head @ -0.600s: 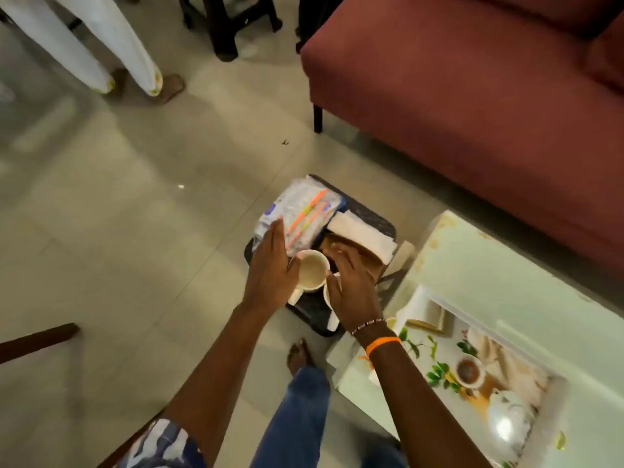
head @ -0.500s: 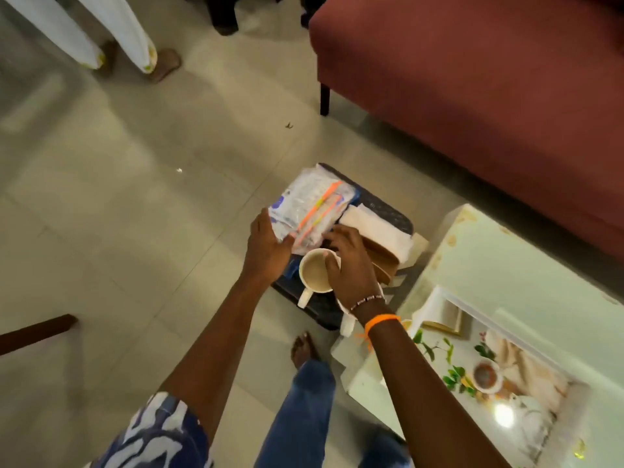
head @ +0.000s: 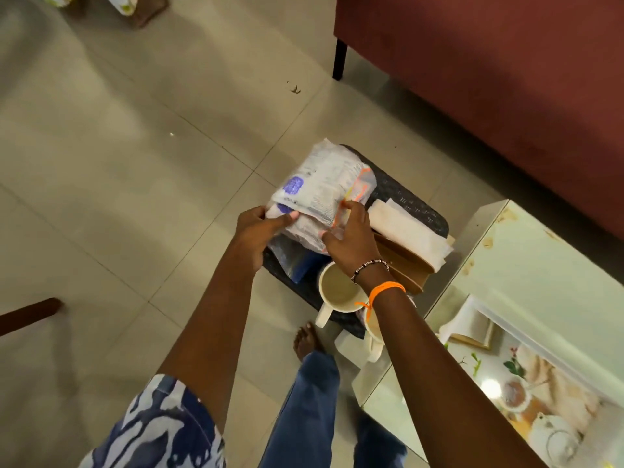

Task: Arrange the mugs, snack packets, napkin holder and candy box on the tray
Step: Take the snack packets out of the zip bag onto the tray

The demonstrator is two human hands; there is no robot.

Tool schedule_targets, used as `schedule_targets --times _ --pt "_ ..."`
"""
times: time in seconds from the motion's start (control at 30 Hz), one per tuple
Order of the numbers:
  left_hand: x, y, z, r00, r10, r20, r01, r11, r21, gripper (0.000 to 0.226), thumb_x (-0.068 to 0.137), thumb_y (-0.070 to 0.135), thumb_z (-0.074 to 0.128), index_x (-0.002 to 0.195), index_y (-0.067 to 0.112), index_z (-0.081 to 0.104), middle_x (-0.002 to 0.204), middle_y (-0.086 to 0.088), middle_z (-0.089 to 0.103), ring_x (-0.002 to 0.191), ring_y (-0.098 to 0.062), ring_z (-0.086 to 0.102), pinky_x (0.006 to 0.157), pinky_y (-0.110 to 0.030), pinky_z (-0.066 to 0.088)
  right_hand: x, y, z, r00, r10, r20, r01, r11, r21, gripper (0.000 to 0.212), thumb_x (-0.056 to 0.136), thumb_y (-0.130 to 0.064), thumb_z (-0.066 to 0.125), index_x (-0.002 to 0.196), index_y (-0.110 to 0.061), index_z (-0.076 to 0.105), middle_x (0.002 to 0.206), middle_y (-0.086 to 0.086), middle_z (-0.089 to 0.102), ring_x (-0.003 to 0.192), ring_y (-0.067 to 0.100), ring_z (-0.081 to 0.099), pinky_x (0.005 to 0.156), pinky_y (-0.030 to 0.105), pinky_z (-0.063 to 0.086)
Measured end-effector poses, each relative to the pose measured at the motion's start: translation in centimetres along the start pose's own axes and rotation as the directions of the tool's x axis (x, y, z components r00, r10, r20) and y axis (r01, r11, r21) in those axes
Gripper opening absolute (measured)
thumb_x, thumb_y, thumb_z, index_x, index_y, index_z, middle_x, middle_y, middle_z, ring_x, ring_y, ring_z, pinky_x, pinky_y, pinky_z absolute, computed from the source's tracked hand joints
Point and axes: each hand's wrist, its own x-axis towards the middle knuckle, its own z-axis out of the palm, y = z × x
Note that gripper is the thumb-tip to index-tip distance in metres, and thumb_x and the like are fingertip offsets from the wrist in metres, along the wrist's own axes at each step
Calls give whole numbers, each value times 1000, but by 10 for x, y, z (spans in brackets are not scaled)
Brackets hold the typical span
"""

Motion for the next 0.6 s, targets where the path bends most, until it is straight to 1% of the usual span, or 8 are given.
schedule_targets --times 0.07,0.17,0.23,0.3,0.37,0.43,0.5,0.6 --pt "-10 10 2 999 44 -5 -44 993 -112 35 71 5 74 103 6 62 101 -10 69 85 -20 68 74 -31 57 -1 -4 -3 1000 22 11 -23 998 55 57 81 -5 60 131 -5 32 140 18 37 128 33 41 108 43 36" --pt "-31 29 17 973 225 -55 -232 940 -252 34 70 -10 68 100 4 59 92 -6 68 73 -9 70 64 -25 58 -2 -5 -9 1000 -18 -2 18 999 -34 48 84 -9 58 128 -2 42 136 18 42 127 31 41 105 30 32" --pt "-50 37 30 911 398 -103 -411 895 -173 32 70 -15 64 95 5 62 89 -10 66 78 -10 67 69 -26 57 -9 -5 -15 997 -45 -69 43 999 -27 43 89 -15 53 130 -4 43 138 16 41 128 29 41 106 29 31" --pt "-74 37 43 807 581 -103 -580 813 47 36 67 -17 59 87 12 66 76 -6 63 66 -5 56 63 -20 47 -24 -8 -25 983 17 -184 25 975 222 41 94 -22 45 133 -9 42 138 15 44 125 29 45 106 32 34" --pt "-102 29 55 687 726 -23 -705 674 221 41 63 -17 49 81 14 69 66 2 60 58 -5 46 62 -18 39 -45 -7 -42 968 114 -224 39 810 585 41 95 -31 41 131 -13 44 135 15 51 116 31 54 103 46 43" --pt "-132 15 68 569 816 101 -799 519 304 38 62 -17 46 78 8 70 64 8 58 61 -6 46 87 -24 44 -66 0 -62 976 169 -139 14 584 811 50 90 -41 48 131 -12 44 134 19 52 120 37 52 104 56 40" --pt "-161 -5 84 442 859 257 -873 347 343 28 64 -17 54 76 4 69 63 8 53 65 -4 44 108 -41 34 -91 17 -85 983 175 -55 -24 419 907 70 77 -44 59 133 -7 41 136 26 47 125 42 47 106 61 35" --pt "-203 -41 111 359 809 466 -910 192 367 20 70 -10 62 77 6 71 70 -10 65 80 -21 61 106 -59 33 -133 48 -110 982 144 -123 68 341 938 60 80 -24 58 133 -1 40 135 24 49 122 38 50 103 51 42"
